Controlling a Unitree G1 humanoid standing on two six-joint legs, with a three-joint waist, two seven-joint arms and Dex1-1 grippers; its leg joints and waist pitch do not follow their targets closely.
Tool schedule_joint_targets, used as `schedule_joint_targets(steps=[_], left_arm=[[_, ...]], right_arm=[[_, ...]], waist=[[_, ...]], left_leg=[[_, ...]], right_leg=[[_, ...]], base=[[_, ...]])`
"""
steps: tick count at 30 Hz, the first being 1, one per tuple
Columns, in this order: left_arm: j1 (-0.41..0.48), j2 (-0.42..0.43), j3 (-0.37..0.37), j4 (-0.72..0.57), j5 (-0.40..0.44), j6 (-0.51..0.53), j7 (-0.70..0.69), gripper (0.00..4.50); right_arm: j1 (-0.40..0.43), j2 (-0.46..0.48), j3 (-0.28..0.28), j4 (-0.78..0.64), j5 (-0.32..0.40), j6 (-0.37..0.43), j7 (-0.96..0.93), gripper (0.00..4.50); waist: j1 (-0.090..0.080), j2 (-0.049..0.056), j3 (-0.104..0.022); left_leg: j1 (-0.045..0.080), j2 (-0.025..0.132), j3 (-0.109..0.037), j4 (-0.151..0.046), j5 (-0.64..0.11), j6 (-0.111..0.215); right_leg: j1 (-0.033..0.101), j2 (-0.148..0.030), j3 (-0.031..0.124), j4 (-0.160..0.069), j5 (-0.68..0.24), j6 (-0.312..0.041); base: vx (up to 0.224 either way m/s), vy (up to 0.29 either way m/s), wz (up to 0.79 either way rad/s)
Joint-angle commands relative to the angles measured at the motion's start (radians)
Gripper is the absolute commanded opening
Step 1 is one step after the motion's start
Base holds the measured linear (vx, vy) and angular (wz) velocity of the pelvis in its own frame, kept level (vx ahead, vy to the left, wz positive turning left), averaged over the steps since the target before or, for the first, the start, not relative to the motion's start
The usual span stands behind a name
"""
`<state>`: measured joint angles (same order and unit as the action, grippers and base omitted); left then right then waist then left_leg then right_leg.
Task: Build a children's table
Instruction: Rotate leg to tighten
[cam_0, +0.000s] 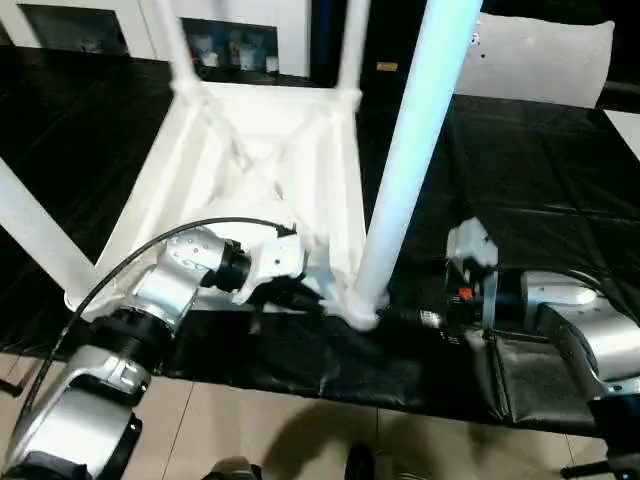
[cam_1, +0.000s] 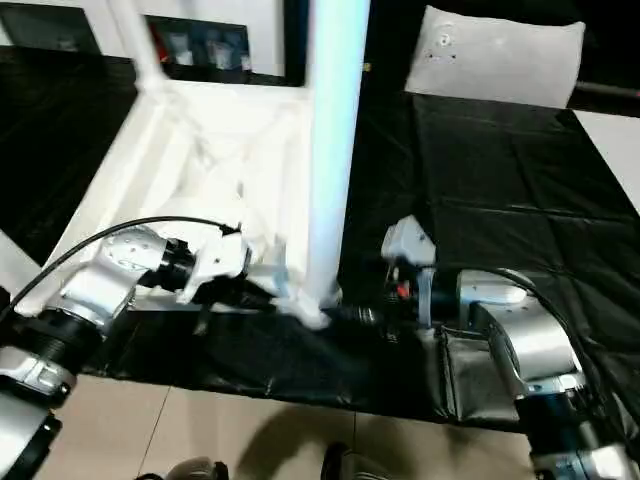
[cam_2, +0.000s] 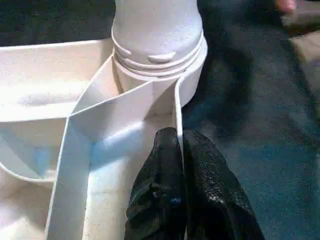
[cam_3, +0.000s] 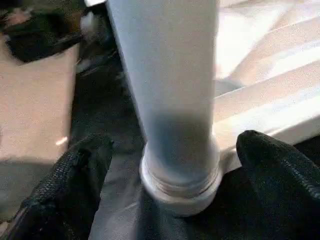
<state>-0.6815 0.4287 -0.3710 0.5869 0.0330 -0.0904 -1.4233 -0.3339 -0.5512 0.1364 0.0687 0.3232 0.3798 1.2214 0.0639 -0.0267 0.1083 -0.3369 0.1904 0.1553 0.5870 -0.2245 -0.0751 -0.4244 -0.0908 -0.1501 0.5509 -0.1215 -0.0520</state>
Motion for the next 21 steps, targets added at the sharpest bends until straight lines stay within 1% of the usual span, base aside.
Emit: schedule_joint_targets(steps=[1, 2, 3, 5, 6, 7, 8, 10, 11, 12, 13, 14, 18, 19, 21], left_arm=[[-0.013, -0.008, -0.071, 0.003, 0.017, -0.047, -0.089, 0.0], [-0.016, -0.007, -0.08, 0.006, 0.021, -0.06, -0.107, 0.0], [-0.018, -0.006, -0.087, 0.005, 0.023, -0.067, -0.117, 0.0], [-0.017, -0.005, -0.1, -0.002, 0.025, -0.078, -0.133, 0.0], [-0.017, -0.005, -0.1, -0.003, 0.025, -0.079, -0.134, 0.0], [-0.014, -0.008, -0.106, -0.012, 0.023, -0.08, -0.14, 0.0], [-0.013, -0.009, -0.107, -0.015, 0.023, -0.08, -0.141, 0.0], [-0.01, -0.016, -0.111, -0.022, 0.022, -0.083, -0.147, 0.0], [-0.01, -0.017, -0.112, -0.024, 0.022, -0.082, -0.148, 0.0], [-0.009, -0.018, -0.112, -0.025, 0.022, -0.082, -0.148, 0.0], [-0.009, -0.02, -0.112, -0.025, 0.022, -0.085, -0.151, 0.0], [-0.009, -0.021, -0.112, -0.025, 0.023, -0.087, -0.153, 0.0], [-0.011, -0.021, -0.116, -0.019, 0.022, -0.097, -0.157, 0.0], [-0.011, -0.019, -0.116, -0.015, 0.023, -0.1, -0.156, 0.0], [-0.011, -0.018, -0.116, -0.014, 0.023, -0.101, -0.155, 0.0]], right_arm=[[-0.018, -0.02, 0.014, 0.013, 0.024, -0.021, 0.067, 4.36], [-0.025, -0.022, 0.023, 0.021, 0.028, -0.025, 0.094, 4.36], [-0.029, -0.022, 0.028, 0.026, 0.03, -0.029, 0.108, 4.09], [-0.039, -0.018, 0.039, 0.037, 0.03, -0.036, 0.129, 4.09], [-0.04, -0.017, 0.04, 0.038, 0.029, -0.037, 0.13, 3.94], [-0.048, -0.011, 0.05, 0.049, 0.022, -0.048, 0.136, 3.81], [-0.049, -0.009, 0.053, 0.051, 0.021, -0.051, 0.138, 3.7], [-0.058, -0.002, 0.065, 0.064, 0.016, -0.062, 0.151, 3.61], [-0.06, 0.0, 0.068, 0.066, 0.015, -0.064, 0.153, 3.61], [-0.06, 0.001, 0.07, 0.067, 0.014, -0.065, 0.154, 3.5], [-0.063, 0.003, 0.073, 0.073, 0.013, -0.07, 0.159, 3.28], [-0.065, 0.006, 0.077, 0.075, 0.014, -0.07, 0.164, 3.28], [-0.068, 0.013, 0.08, 0.081, 0.026, -0.071, 0.183, 3.19], [-0.067, 0.012, 0.081, 0.08, 0.028, -0.07, 0.186, 2.88], [-0.068, 0.01, 0.084, 0.081, 0.029, -0.068, 0.19, 2.82]], waist=[[-0.001, -0.012, -0.079], [0.0, -0.011, -0.078], [0.002, -0.01, -0.078], [0.006, -0.01, -0.078], [0.007, -0.011, -0.078], [0.012, -0.011, -0.078], [0.014, -0.012, -0.078], [0.017, -0.013, -0.077], [0.018, -0.013, -0.076], [0.018, -0.013, -0.075], [0.019, -0.013, -0.077], [0.018, -0.014, -0.077], [0.019, -0.013, -0.076], [0.018, -0.013, -0.077], [0.018, -0.012, -0.077]], left_leg=[[-0.006, 0.045, 0.002, -0.061, -0.023, 0.133], [-0.009, 0.043, 0.002, -0.06, -0.026, 0.134], [-0.008, 0.044, 0.002, -0.061, -0.031, 0.132], [-0.008, 0.045, 0.003, -0.061, -0.035, 0.128], [-0.008, 0.046, 0.002, -0.061, -0.034, 0.126], [-0.007, 0.048, 0.002, -0.062, -0.026, 0.119], [-0.007, 0.046, 0.003, -0.061, -0.027, 0.117], [-0.006, 0.045, 0.005, -0.062, -0.038, 0.108], [-0.006, 0.045, 0.005, -0.062, -0.041, 0.107], [-0.007, 0.044, 0.005, -0.062, -0.041, 0.106], [-0.006, 0.045, 0.005, -0.062, -0.036, 0.105], [-0.006, 0.045, 0.005, -0.062, -0.034, 0.105], [-0.009, 0.044, 0.005, -0.061, -0.035, 0.11], [-0.008, 0.045, 0.005, -0.061, -0.035, 0.109], [-0.008, 0.045, 0.005, -0.061, -0.032, 0.109]], right_leg=[[0.075, -0.07, 0.072, -0.045, -0.306, -0.164], [0.076, -0.07, 0.071, -0.044, -0.312, -0.165], [0.077, -0.071, 0.071, -0.044, -0.324, -0.159], [0.075, -0.072, 0.071, -0.045, -0.335, -0.153], [0.076, -0.072, 0.071, -0.045, -0.337, -0.151], [0.074, -0.073, 0.073, -0.042, -0.328, -0.156], [0.073, -0.072, 0.073, -0.042, -0.326, -0.158], [0.074, -0.073, 0.074, -0.043, -0.339, -0.158], [0.074, -0.072, 0.074, -0.043, -0.344, -0.157], [0.075, -0.072, 0.074, -0.043, -0.347, -0.154], [0.074, -0.073, 0.074, -0.043, -0.343, -0.152], [0.074, -0.072, 0.074, -0.042, -0.34, -0.152], [0.076, -0.071, 0.074, -0.041, -0.336, -0.15], [0.076, -0.071, 0.073, -0.042, -0.338, -0.148], [0.075, -0.07, 0.073, -0.041, -0.334, -0.15]], base=[[0.0, 0.0, 0.0], [0.0, 0.0, 0.0], [0.0, 0.0, 0.0], [0.0, 0.0, 0.0], [0.0, 0.0, 0.0], [0.0, 0.0, 0.0], [0.0, 0.0, 0.0], [0.0, 0.0, 0.0], [0.0, 0.0, 0.0], [0.0, 0.0, 0.0], [0.0, 0.0, 0.0], [0.0, 0.0, 0.0], [0.0, 0.0, 0.0], [0.0, 0.0, 0.0], [0.0, 0.0, 0.0]])
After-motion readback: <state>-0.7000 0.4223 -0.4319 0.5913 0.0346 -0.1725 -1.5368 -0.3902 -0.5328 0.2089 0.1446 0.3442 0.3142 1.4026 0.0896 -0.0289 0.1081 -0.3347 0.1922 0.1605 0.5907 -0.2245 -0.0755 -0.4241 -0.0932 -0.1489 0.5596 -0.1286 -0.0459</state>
